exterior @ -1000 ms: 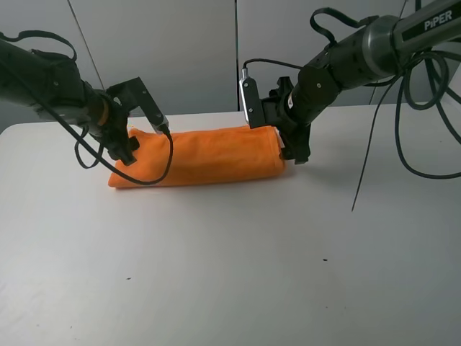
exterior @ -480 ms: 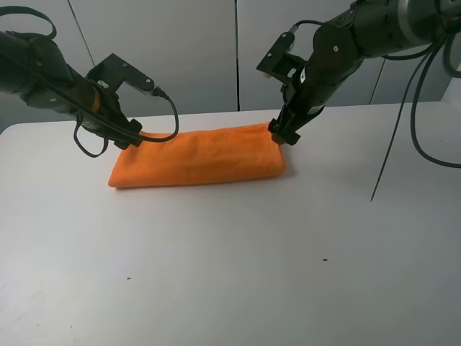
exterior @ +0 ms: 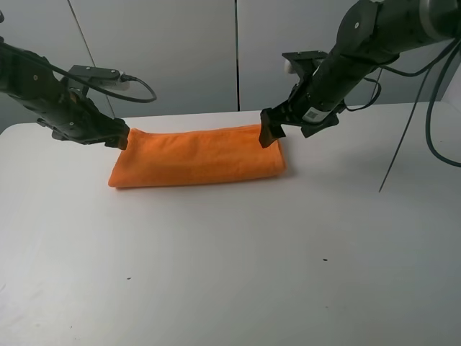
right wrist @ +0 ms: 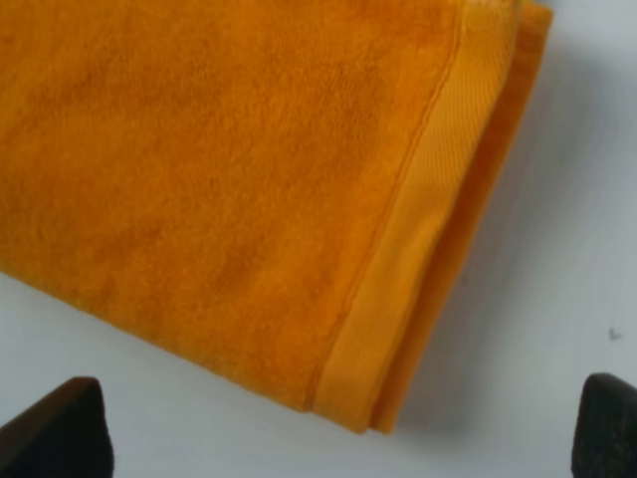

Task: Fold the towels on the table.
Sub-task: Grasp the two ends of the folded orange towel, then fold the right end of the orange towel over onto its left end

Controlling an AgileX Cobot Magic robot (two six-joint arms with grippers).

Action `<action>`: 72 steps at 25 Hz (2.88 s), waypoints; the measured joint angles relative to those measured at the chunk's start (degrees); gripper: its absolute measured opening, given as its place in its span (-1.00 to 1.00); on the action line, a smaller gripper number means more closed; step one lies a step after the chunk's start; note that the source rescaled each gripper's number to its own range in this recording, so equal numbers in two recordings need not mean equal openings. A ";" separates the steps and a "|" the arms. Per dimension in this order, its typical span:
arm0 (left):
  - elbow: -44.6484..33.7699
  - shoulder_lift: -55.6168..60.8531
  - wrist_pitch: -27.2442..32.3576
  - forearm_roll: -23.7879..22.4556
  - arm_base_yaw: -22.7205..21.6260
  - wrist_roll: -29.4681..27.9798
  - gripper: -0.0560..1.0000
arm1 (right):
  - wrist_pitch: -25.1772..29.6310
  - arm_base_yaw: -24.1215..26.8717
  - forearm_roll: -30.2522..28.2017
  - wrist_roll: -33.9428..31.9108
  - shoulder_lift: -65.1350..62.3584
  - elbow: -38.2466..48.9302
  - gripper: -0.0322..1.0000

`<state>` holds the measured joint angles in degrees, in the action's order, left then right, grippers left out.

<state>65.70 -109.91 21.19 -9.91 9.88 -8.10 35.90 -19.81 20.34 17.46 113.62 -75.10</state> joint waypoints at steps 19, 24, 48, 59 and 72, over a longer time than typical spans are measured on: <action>11.64 -13.79 10.83 4.29 -0.02 4.00 0.98 | -6.83 0.15 8.17 -0.52 0.00 0.00 1.00; 12.11 -14.47 11.36 4.80 -0.02 3.77 0.98 | -7.27 0.77 8.81 -0.52 1.43 0.00 1.00; 12.71 -15.18 12.45 5.26 -0.02 5.15 0.98 | -5.18 1.28 10.82 -0.52 11.74 -5.91 1.00; 12.83 -15.24 12.45 5.37 -0.02 5.73 0.98 | -2.83 4.35 16.97 10.45 12.00 -5.91 1.00; 12.83 -15.24 12.45 5.37 -0.02 5.84 0.98 | 0.23 8.37 29.90 22.53 12.84 -6.03 1.00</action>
<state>78.54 -125.15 33.64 -4.54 9.86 -2.26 36.13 -11.44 50.25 39.98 126.45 -81.13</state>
